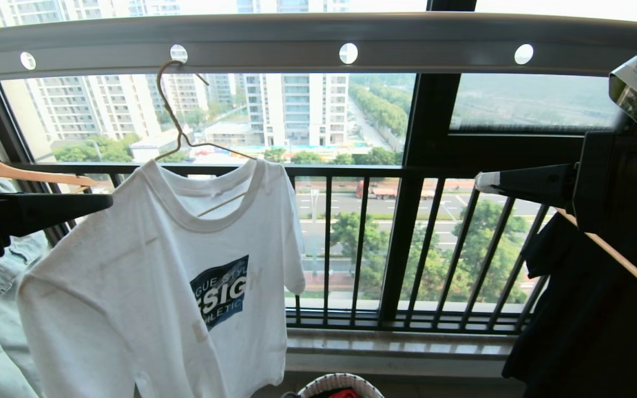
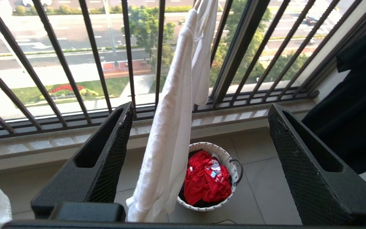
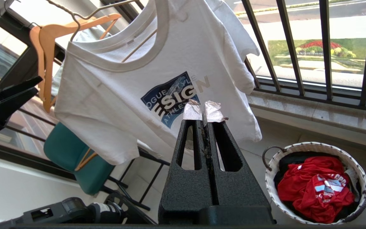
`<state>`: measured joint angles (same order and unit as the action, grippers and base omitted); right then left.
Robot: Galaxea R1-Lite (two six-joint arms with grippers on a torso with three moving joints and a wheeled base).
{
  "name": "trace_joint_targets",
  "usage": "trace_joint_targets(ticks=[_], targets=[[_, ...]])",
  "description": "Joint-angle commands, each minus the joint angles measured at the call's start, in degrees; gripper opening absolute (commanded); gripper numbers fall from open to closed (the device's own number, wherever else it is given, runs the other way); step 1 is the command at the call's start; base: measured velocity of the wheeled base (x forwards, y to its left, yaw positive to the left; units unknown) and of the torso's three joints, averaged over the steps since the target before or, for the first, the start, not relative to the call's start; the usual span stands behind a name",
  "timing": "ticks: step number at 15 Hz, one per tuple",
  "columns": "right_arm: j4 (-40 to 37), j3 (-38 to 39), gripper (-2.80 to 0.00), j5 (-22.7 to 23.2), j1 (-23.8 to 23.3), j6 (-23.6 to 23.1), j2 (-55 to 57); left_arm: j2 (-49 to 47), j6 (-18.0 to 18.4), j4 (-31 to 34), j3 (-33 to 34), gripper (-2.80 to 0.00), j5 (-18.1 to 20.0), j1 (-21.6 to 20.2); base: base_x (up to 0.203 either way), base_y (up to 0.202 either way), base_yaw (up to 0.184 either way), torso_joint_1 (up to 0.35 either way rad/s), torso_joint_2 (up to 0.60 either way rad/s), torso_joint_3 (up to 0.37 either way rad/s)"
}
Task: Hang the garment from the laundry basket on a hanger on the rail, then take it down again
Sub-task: Hang the clothes rack on the clothesline, then take the clothes off the clothes rack
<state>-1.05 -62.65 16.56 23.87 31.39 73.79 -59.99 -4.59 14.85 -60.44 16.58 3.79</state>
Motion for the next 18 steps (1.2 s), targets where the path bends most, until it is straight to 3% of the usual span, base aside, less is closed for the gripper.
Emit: trace_joint_targets(ticks=[1,2,7,18], targets=[[0.0,0.1,-2.8,0.1,0.0,0.2,0.1,3.1,-0.4,0.3,0.0,0.0,-1.8,0.0,0.0,0.0,0.0,0.0,0.0,0.0],[0.0,0.1,-2.8,0.1,0.0,0.2,0.1,3.8,-0.4,0.4,0.3,-2.8,-1.8,0.0,0.0,0.0,0.0,0.0,0.0,0.0],[-0.1,0.0,-2.8,0.1,0.0,0.2,0.1,7.7,-1.7,7.4,0.1,-2.8,-1.8,0.0,0.0,0.0,0.0,0.0,0.0,0.0],[-0.1,-0.1,-2.8,-0.1,0.0,0.1,0.4,14.8,-3.0,37.0,-5.4,-2.8,-9.1,-0.2,0.0,0.0,0.0,0.0,0.0,0.0]])
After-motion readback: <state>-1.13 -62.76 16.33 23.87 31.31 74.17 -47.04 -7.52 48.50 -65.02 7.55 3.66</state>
